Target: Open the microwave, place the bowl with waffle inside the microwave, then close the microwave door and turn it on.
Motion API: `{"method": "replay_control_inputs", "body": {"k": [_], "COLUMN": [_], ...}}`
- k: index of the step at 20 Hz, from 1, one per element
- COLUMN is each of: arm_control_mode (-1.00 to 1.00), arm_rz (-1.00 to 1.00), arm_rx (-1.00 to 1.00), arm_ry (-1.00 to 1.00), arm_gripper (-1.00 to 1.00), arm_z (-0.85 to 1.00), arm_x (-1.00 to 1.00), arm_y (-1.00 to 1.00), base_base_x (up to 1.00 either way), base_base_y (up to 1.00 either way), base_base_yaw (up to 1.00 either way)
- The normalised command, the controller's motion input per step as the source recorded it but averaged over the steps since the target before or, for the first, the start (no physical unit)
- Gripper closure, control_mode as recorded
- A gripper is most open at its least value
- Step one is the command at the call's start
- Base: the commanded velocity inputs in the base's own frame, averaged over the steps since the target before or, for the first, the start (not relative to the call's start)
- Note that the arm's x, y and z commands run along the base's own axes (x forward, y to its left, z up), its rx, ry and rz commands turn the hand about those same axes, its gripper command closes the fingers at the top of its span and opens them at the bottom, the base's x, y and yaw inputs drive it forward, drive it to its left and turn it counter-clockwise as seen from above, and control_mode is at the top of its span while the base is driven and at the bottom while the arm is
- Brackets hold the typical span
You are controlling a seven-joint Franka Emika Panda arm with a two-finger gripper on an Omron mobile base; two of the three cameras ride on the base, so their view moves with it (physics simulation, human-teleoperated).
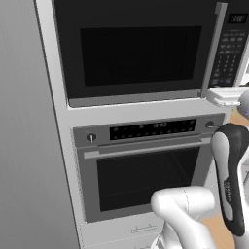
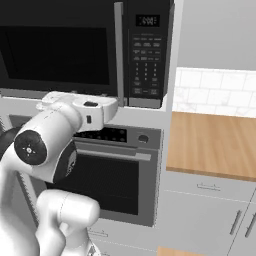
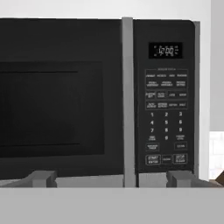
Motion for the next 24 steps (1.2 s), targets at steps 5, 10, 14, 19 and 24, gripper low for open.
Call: {"method": "replay_control_inputs", "body": {"k": [5, 10, 14, 19, 24], "arm_control_mode": [-1.0, -1.0, -1.0, -1.0, -1.0], "arm_rz": [-0.01, 0.03, 0.08, 0.01, 0.0], "arm_rx": [0.0, -0.01, 0.0, 0.0, 0.0], "arm_ry": [0.13, 0.13, 0.02, 0.0, 0.0], "arm_gripper": [-1.0, -1.0, -1.0, -1.0, -1.0], "arm_z": [0.02, -0.09, -0.22, -0.09, -0.02], "arm_x": [-0.75, -0.28, 0.17, 0.4, 0.38], "arm_y": [-0.87, -0.27, 0.0, -0.01, -0.35], "base_base_x": [0.0, 0.0, 0.0, 0.0, 0.0], "base_base_y": [0.0, 0.0, 0.0, 0.0, 0.0], "base_base_yaw": [0.0, 0.0, 0.0, 0.0, 0.0]}}
